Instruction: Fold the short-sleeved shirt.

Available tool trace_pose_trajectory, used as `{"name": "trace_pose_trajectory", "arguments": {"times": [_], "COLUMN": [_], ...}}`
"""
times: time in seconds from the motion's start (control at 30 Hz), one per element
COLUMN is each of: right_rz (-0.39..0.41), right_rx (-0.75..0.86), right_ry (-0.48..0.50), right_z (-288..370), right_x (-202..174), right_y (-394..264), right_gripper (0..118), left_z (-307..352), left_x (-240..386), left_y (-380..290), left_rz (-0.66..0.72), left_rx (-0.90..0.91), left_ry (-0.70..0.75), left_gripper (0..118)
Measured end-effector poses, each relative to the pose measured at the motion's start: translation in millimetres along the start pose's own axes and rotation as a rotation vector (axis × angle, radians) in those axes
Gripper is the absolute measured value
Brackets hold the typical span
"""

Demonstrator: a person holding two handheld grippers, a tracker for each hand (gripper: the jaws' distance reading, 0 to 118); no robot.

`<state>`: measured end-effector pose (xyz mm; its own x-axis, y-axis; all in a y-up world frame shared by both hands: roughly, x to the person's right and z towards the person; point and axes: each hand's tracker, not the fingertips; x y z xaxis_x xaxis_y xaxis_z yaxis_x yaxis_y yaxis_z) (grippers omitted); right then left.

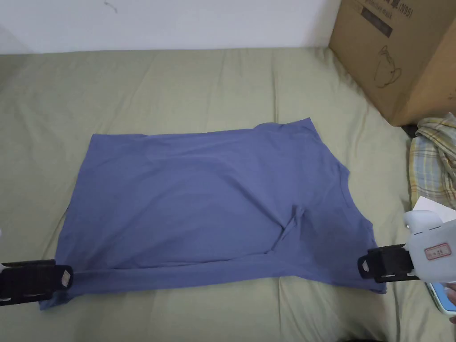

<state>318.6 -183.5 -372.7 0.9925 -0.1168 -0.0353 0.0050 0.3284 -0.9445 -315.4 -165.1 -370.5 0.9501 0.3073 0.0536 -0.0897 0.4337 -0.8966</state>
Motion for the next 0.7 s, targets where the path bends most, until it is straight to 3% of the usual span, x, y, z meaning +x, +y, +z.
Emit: {"name": "trace_pose_trajectory", "arguments": {"times": [0.1,0.13,0.17,0.2,0.23,0.33,0.43,0.57,0.6,0.63,0.67,0.7], "right_rz": [-0.028,-0.032,-0.028,-0.015,0.002,0.014,0.087,0.072,0.065,0.061,0.061,0.064], "right_rx": [-0.006,-0.007,-0.009,-0.013,0.009,0.107,0.113,0.099,0.095,0.097,0.097,0.093], "right_ry": [0.003,-0.027,-0.021,0.006,0.069,0.110,0.107,0.157,0.163,0.166,0.168,0.167], "right_z": [7.3,9.4,11.5,13.0,14.9,24.6,28.6,26.9,24.4,22.9,20.9,18.0], "right_x": [0.3,-1.7,-2.6,-1.5,-3.3,-12.3,-28.0,-35.3,-35.6,-35.9,-36.1,-36.3], "right_y": [-3.5,-4.3,-4.6,-4.5,-4.6,-12.9,-11.7,-6.0,-3.1,-4.0,-5.4,-5.0], "right_gripper": [101,88,56,0,0,0,0,0,0,0,0,0], "left_z": [11.5,13.0,15.3,18.3,20.9,24.4,19.7,-0.2,-6.0,-12.9,-21.3,-30.1], "left_x": [0.0,-1.2,-2.4,-3.2,-1.8,12.0,14.5,18.3,18.7,16.8,13.8,11.1], "left_y": [0.2,0.3,-1.4,-2.3,-3.4,-14.6,-14.4,-11.5,-10.3,-8.1,-5.2,-1.2], "left_rz": [0.045,0.070,0.085,0.081,0.068,-0.027,-0.020,-0.030,-0.030,-0.020,-0.009,0.001], "left_rx": [-0.024,-0.056,-0.064,-0.061,-0.060,0.004,-0.025,-0.045,-0.047,-0.039,-0.047,-0.068], "left_ry": [-0.006,0.004,0.005,-0.007,-0.001,0.154,0.096,0.118,0.141,0.148,0.149,0.149], "left_gripper": [111,100,73,17,0,0,0,0,16,43,84,113]}}
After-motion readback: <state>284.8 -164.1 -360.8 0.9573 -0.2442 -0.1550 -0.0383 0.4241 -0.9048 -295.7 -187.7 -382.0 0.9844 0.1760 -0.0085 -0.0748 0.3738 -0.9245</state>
